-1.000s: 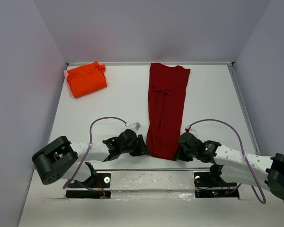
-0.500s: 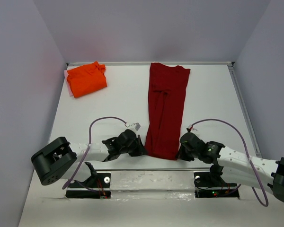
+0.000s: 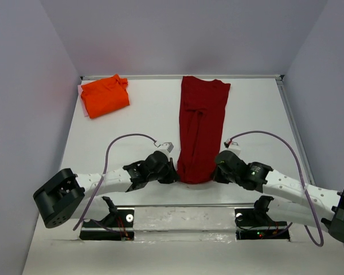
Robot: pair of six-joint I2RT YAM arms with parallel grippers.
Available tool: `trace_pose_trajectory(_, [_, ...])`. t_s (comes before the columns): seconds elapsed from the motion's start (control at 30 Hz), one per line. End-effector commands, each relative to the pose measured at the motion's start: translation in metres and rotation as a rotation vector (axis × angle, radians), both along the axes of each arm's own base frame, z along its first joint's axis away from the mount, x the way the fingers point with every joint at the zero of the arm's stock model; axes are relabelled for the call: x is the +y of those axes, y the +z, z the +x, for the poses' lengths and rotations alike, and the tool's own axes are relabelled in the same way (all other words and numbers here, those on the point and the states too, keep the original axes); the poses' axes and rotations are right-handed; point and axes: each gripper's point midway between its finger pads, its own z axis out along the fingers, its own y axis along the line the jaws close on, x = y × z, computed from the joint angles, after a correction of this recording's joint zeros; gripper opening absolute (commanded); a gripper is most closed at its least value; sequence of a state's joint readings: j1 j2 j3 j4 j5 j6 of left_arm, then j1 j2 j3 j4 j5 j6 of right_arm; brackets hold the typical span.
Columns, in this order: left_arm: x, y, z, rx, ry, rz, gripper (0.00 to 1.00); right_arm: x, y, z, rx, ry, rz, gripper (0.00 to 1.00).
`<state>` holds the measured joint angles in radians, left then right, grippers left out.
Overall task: Fold and stack the t-shirts
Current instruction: Fold the folded rectangular tshirt in 1/3 of the way
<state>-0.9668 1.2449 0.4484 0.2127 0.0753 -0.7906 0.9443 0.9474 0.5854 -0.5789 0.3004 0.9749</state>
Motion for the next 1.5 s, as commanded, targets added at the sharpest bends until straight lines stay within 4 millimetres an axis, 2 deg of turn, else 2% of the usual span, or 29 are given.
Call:
trace_pose_trajectory(0.0, [-0.002,0.039,0.033,-0.152,0.053,0.027,0.0,-0.006,0.029,0.02,-0.11,-0.041,-0.045,0.0])
trace_pose_trajectory(0.23, [0.015,0.071,0.068,-0.243,0.125,0.051,0.0,-0.013,0.058,0.039,-0.2,-0.092,-0.092,0.0])
trace_pose_trajectory(0.4, [0.032,0.088,0.098,-0.281,0.186,0.014,0.0,-0.017,0.066,0.051,-0.245,-0.136,-0.131,0.0])
trace_pose_trajectory(0.53, [0.028,0.099,0.114,-0.312,0.185,0.006,0.0,-0.019,0.073,0.063,-0.286,-0.161,-0.183,0.0])
trace_pose_trajectory(0.57, [0.026,0.096,0.117,-0.311,0.177,0.018,0.0,-0.016,0.078,0.067,-0.298,-0.166,-0.181,0.0])
trace_pose_trajectory(0.6, [0.022,0.103,0.122,-0.326,0.172,0.007,0.0,-0.016,0.076,0.071,-0.304,-0.171,-0.207,0.0])
trace_pose_trajectory(0.7, [0.018,0.102,0.131,-0.331,0.167,0.018,0.0,-0.012,0.081,0.081,-0.33,-0.179,-0.231,0.0])
trace_pose_trajectory(0.77, [0.013,0.108,0.138,-0.347,0.163,0.013,0.0,-0.01,0.077,0.086,-0.331,-0.179,-0.263,0.0])
trace_pose_trajectory(0.8, [0.011,0.103,0.141,-0.339,0.16,0.026,0.0,-0.007,0.077,0.089,-0.338,-0.18,-0.267,0.0])
trace_pose_trajectory(0.83, [0.009,0.108,0.146,-0.349,0.16,0.024,0.0,-0.005,0.075,0.093,-0.341,-0.185,-0.284,0.0])
trace_pose_trajectory(0.9, [0.008,0.105,0.154,-0.348,0.167,0.033,0.0,0.0,0.075,0.099,-0.349,-0.185,-0.298,0.0])
trace_pose_trajectory(0.93, [0.007,0.113,0.16,-0.363,0.171,0.027,0.0,0.002,0.074,0.104,-0.357,-0.19,-0.321,0.0])
trace_pose_trajectory(1.0, [0.006,0.112,0.167,-0.364,0.175,0.036,0.0,0.006,0.076,0.11,-0.369,-0.197,-0.336,0.0])
trace_pose_trajectory(1.03, [0.004,0.119,0.173,-0.381,0.175,0.031,0.0,0.006,0.076,0.117,-0.377,-0.203,-0.359,0.0])
trace_pose_trajectory(1.2, [0.001,0.126,0.197,-0.396,0.203,0.029,0.0,0.002,0.084,0.145,-0.413,-0.25,-0.4,0.0])
trace_pose_trajectory(1.33, [0.001,0.141,0.221,-0.428,0.234,0.015,0.0,-0.011,0.089,0.169,-0.438,-0.287,-0.437,0.0])
trace_pose_trajectory(1.4, [0.0,0.139,0.228,-0.424,0.225,0.025,0.0,-0.012,0.093,0.18,-0.445,-0.3,-0.421,0.0])
trace_pose_trajectory(1.47, [-0.001,0.151,0.239,-0.44,0.225,0.011,0.0,-0.017,0.094,0.19,-0.45,-0.306,-0.454,0.0])
